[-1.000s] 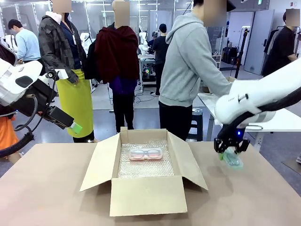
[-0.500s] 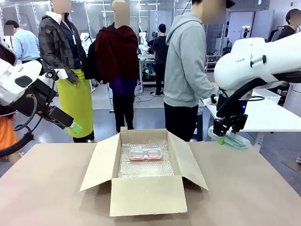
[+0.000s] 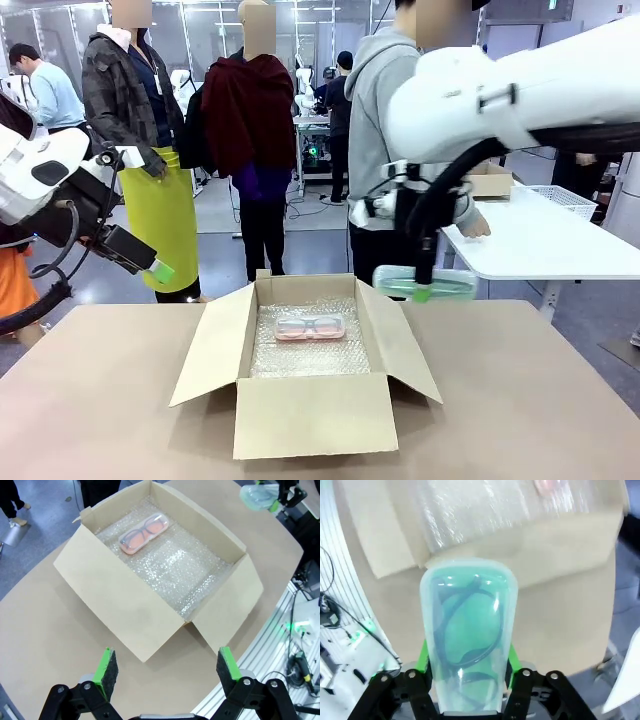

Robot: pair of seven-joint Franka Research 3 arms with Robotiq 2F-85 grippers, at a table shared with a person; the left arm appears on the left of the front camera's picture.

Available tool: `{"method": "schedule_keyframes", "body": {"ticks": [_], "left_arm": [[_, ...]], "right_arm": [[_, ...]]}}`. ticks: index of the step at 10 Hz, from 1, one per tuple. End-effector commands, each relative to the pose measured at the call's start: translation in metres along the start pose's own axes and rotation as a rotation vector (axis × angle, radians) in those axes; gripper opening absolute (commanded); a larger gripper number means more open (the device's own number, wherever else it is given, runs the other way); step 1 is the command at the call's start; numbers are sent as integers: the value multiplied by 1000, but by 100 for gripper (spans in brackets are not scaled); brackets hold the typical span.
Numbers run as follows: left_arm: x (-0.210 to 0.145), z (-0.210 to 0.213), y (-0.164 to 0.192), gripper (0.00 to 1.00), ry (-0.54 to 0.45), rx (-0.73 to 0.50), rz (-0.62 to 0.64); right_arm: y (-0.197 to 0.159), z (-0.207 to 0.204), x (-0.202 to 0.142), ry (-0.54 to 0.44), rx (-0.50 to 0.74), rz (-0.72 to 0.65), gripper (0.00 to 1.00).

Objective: Pack the glasses set securely to prepare it for shipping.
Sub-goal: Put the Glasses case from the right side of the table into the Package Box.

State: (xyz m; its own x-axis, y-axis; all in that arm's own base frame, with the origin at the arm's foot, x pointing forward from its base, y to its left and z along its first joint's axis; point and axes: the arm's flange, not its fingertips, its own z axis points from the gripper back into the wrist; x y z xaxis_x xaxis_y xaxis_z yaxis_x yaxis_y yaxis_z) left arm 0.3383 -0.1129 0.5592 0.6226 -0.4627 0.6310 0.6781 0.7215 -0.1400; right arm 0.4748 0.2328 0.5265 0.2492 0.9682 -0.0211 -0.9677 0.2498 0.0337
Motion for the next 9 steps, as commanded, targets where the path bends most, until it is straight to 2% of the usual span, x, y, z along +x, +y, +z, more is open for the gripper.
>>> {"method": "schedule_keyframes", "body": {"ticks": [1,2,4,5,6,7,9], "left_arm": [[-1,1,2,100,-13,-17,-12],[-1,1,2,100,-13,-17,-12],[-1,1,2,100,-13,-17,-12],[-1,1,2,100,-13,-17,-12],[-1,1,2,100,-13,-17,-12],[-1,1,2,100,-13,-17,-12],[-1,1,2,100,-13,-17,-12]], "right_arm": [[-14,-11,33,18,21,145,24],[-7,-22,58,11,25,200,24],[2,-44,94,80,-2,287,24],[7,-46,101,67,-15,285,24],[10,-44,103,1,-45,230,24],[9,-54,98,58,25,271,24],[9,-54,98,58,25,271,24]]}}
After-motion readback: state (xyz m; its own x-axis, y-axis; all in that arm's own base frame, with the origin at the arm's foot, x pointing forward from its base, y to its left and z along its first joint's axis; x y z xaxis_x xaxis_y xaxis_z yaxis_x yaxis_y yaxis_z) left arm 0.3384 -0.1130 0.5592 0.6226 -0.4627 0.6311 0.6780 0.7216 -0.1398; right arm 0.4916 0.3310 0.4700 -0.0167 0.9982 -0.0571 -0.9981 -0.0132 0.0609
